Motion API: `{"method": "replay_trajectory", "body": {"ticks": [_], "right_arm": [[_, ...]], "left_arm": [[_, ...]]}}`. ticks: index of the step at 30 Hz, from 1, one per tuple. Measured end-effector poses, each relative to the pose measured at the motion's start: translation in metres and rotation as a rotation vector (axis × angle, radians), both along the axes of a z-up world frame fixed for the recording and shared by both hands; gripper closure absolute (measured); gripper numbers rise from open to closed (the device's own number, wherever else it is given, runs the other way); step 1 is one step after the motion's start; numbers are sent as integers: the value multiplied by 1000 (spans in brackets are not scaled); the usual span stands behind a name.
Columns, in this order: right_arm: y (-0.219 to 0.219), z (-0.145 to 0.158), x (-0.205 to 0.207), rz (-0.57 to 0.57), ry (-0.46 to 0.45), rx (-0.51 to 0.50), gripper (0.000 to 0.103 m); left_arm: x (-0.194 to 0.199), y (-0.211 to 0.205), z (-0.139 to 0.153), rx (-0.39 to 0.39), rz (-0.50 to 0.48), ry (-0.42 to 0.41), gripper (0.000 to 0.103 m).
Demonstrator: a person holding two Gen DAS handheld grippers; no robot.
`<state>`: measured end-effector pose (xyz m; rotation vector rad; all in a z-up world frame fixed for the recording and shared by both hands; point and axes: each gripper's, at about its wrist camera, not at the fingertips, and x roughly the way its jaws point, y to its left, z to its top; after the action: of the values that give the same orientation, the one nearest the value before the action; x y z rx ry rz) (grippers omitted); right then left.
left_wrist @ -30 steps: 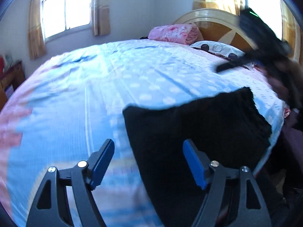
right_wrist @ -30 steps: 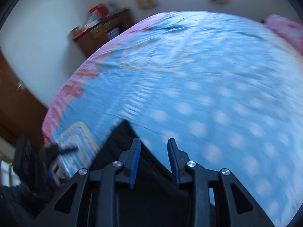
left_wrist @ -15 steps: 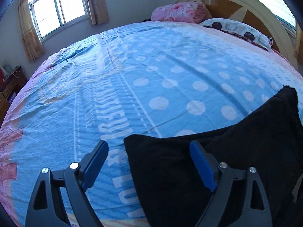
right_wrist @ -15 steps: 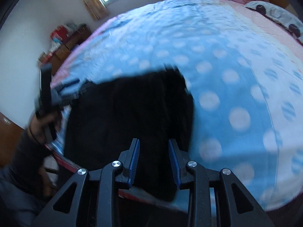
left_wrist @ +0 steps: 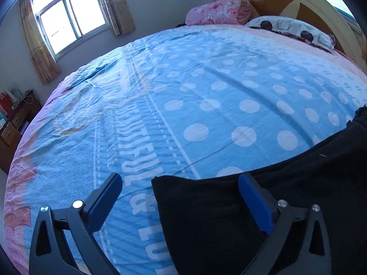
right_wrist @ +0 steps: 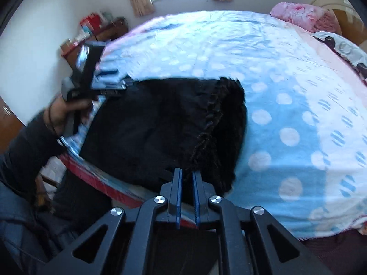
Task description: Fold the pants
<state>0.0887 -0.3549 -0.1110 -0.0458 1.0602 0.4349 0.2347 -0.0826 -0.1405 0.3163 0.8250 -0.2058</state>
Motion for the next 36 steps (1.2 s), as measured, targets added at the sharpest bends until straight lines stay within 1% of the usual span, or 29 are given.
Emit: {"method": "replay_trajectory", "body": {"ticks": [1, 2, 3, 4, 6, 7, 8, 9, 10, 11, 12, 14, 16, 18, 21, 22, 23, 24, 25, 27, 29, 32, 34, 35, 36], "right_arm": [[-3, -16, 0, -16, 37, -24, 95], [-6, -28, 2, -34, 58, -26, 95], [-10, -36, 3, -49, 70, -4, 95], [-14, -39, 4, -72, 74, 36, 95], [-20, -34, 4, -102, 71, 93, 95], [-23, -31, 3, -104, 74, 110, 95], [-24, -28, 2, -100, 82, 121, 93], [-26, -25, 2, -99, 88, 123, 88], [-30, -16, 2, -109, 68, 111, 83], [-33, -8, 0, -123, 33, 94, 75], [-35, 0, 1, -137, 3, 90, 73], [-42, 11, 13, -154, -31, 143, 73], [-47, 16, 29, -167, -29, 213, 70], [-46, 17, 44, -184, -36, 257, 67], [-36, 10, 68, -191, -40, 304, 67], [-32, 5, 76, -185, -38, 305, 67], [-30, 0, 83, -195, -39, 285, 68], [-23, -7, 90, -206, -38, 238, 74], [-20, -14, 96, -203, -33, 191, 79], [-16, -28, 102, -212, -10, 141, 80], [-16, -28, 106, -208, -21, 115, 83], [-25, -27, 109, -227, -22, 161, 82], [-31, -20, 102, -254, -23, 175, 81], [-32, -13, 95, -273, -46, 163, 73], [-33, -3, 87, -290, -88, 140, 70]], "left_arm": [[4, -1, -4, -12, 0, 13, 0], [7, -1, -5, -28, 4, 18, 0], [9, -1, -6, -33, 12, 20, 0], [12, -3, -8, -23, 16, 27, 0], [12, -5, -6, -15, 19, 23, 0], [9, -5, -2, -13, 20, 12, 0], [5, -4, 4, -17, 18, -12, 0], [-2, -3, 11, -26, 15, -42, 0], [-10, -2, 18, -36, 15, -68, 0], [-17, -1, 24, -50, 16, -82, 0], [-27, 0, 31, -73, 9, -93, 0], [-43, -1, 37, -93, -3, -112, 0], [-56, -5, 40, -98, -24, -115, 0], [-67, -9, 40, -83, -31, -131, 0], [-66, -17, 27, -33, -43, -114, 0], [-62, -18, 19, -9, -33, -100, 0], [-57, -17, 12, -4, -27, -79, 0], [-53, -16, 7, -19, -25, -58, 0], [-49, -14, 3, -51, -20, -40, 0], [-45, -14, 1, -69, -17, -29, 0], [-41, -15, -1, -70, -20, -27, 0], [-47, -13, 5, -81, -5, -37, 0], [-60, -8, 16, -98, -2, -64, 0], [-66, -4, 21, -107, 2, -75, 0], [-72, 0, 25, -118, 11, -84, 0]]}}
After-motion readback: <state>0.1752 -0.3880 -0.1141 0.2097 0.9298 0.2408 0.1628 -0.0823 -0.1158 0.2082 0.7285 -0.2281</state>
